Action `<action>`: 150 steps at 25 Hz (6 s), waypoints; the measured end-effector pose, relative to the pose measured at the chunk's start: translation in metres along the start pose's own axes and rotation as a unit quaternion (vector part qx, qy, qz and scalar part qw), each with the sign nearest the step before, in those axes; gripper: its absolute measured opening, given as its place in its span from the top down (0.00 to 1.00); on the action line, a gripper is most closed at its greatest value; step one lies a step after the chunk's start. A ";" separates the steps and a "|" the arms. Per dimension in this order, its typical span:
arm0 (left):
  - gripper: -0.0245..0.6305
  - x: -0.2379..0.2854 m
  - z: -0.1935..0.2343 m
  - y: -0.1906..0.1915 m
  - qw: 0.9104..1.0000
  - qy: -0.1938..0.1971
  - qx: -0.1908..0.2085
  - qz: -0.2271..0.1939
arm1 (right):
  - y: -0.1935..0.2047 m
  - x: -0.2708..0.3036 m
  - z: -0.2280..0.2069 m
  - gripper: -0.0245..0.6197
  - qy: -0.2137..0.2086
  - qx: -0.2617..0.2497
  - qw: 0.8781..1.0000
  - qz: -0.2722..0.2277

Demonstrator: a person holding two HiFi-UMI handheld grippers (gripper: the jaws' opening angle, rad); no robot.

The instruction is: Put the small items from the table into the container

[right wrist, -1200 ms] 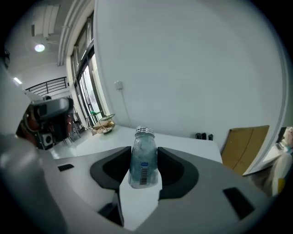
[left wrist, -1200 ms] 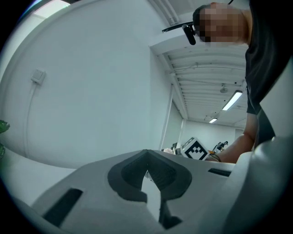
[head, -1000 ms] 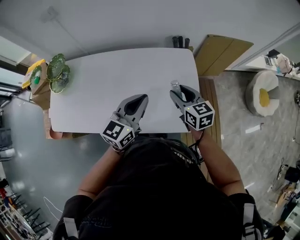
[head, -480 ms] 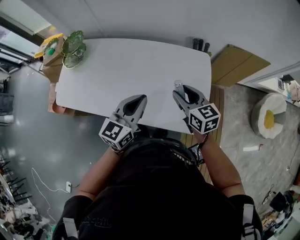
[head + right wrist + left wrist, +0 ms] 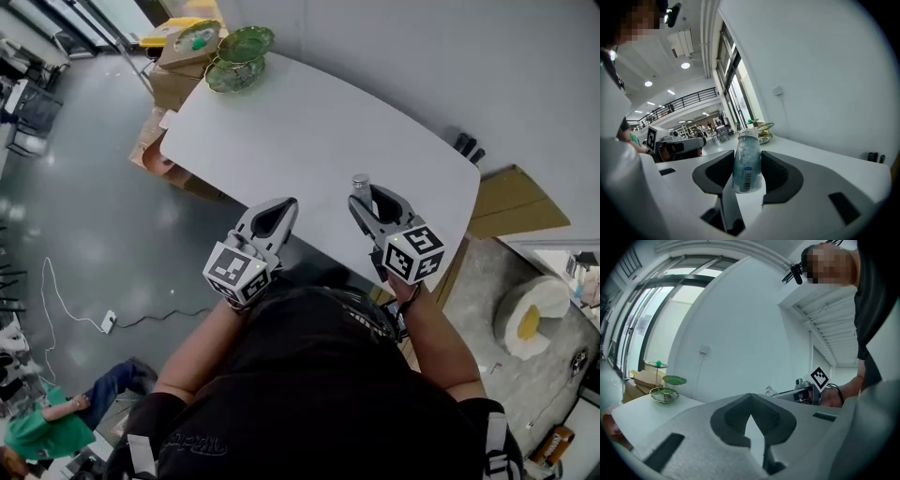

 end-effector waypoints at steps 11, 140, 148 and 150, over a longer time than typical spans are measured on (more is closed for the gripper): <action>0.95 -0.143 0.144 -0.021 0.997 -0.067 -0.008 -0.025 | -0.013 0.165 0.152 0.67 -0.079 -0.056 0.995 0.025; 0.95 0.000 0.623 -0.070 0.995 0.034 -0.073 0.060 | -0.237 0.688 -0.084 0.67 0.053 -0.098 0.982 0.151; 0.95 0.000 0.617 -0.077 0.995 0.038 -0.066 0.059 | -0.245 0.671 -0.073 0.67 0.053 -0.083 0.988 0.121; 0.95 0.000 0.613 -0.081 0.995 0.044 -0.062 0.056 | -0.248 0.663 -0.067 0.67 0.054 -0.082 0.989 0.112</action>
Point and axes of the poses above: the fingertips, and each gripper's own axes: x forward along the fingers, z to its left, y out of its underside, the point moved 2 cm from there along -x, backward along the fingers, and after that the axes turned 4 degrees about -y, right-handed, at the moved point
